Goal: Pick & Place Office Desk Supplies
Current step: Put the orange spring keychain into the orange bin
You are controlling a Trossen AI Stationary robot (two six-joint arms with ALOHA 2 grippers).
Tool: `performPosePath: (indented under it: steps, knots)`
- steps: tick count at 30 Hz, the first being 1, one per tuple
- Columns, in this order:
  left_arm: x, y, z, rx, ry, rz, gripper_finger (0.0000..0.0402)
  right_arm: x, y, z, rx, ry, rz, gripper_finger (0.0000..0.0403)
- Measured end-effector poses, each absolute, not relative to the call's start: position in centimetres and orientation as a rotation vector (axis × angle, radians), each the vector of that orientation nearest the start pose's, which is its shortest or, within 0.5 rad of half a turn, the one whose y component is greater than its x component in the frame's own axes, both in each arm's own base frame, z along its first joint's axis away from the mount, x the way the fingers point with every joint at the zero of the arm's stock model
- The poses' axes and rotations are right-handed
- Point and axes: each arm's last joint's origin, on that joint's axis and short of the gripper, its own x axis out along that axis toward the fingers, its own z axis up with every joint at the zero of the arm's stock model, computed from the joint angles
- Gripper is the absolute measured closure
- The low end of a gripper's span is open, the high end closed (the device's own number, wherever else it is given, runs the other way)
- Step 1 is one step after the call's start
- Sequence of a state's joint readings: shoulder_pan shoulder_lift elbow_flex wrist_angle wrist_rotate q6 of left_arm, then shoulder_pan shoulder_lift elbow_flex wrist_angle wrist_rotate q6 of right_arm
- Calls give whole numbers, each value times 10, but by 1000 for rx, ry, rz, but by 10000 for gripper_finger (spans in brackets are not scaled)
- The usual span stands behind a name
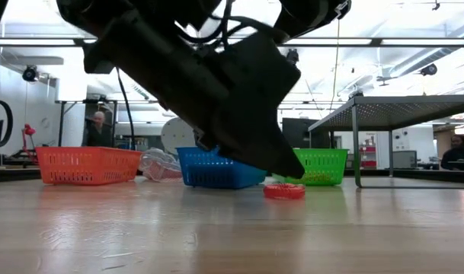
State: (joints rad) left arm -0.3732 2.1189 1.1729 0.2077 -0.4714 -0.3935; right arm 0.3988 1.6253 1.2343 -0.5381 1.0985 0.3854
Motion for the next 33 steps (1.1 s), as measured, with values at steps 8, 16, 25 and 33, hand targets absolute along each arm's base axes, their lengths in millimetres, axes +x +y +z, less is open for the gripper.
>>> performPosePath:
  steps: [8, 16, 25, 33]
  knots:
    - [393, -142, 104, -67, 642, 230, 284, 316, 105, 264, -289, 550, -757, 204]
    - [393, -140, 96, -61, 657, 264, 284, 316, 105, 264, -292, 552, -757, 204]
    - [395, -140, 85, -74, 674, 262, 284, 316, 105, 264, -290, 551, -758, 204]
    - [394, -141, 83, -89, 700, 215, 284, 316, 105, 264, -289, 550, -758, 204]
